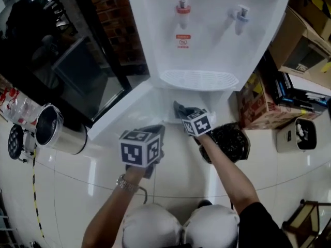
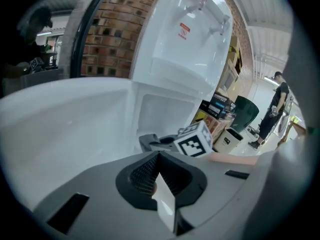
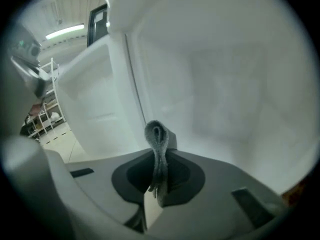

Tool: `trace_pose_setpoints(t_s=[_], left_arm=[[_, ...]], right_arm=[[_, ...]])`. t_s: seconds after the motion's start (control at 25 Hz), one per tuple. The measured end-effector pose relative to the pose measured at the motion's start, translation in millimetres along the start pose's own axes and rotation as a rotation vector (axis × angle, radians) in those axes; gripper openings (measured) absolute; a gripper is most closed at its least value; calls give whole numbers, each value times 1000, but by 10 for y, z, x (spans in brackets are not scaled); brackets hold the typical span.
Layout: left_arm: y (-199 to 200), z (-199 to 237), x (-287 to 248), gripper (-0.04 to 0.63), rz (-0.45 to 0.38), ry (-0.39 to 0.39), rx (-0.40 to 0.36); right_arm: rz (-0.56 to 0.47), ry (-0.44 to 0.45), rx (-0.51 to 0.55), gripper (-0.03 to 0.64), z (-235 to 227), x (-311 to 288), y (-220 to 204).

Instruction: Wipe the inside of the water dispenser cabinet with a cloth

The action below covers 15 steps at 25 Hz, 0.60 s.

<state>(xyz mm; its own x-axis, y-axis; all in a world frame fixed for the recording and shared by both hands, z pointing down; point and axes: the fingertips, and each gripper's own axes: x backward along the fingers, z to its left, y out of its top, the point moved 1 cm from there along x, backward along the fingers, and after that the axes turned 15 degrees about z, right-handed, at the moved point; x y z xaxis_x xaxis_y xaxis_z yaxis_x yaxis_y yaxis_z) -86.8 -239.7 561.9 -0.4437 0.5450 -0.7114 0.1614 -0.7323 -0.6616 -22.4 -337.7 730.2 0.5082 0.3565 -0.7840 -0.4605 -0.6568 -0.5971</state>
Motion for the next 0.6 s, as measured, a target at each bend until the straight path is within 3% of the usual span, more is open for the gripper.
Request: trace_pose_setpoints(t_s=[0.12,0.28,0.6], left_arm=[[294,-60,477,2,7,32,4],[730,-663,1183,2,81,119,-72],[2097,-1758,2926,2,119,131,-17]], right_arm=[[-22,-18,-85,17,236,880,40],[-20,-63,-192,17,644,2203,237],[-37,-100,-294,17,1342,4864,1769]])
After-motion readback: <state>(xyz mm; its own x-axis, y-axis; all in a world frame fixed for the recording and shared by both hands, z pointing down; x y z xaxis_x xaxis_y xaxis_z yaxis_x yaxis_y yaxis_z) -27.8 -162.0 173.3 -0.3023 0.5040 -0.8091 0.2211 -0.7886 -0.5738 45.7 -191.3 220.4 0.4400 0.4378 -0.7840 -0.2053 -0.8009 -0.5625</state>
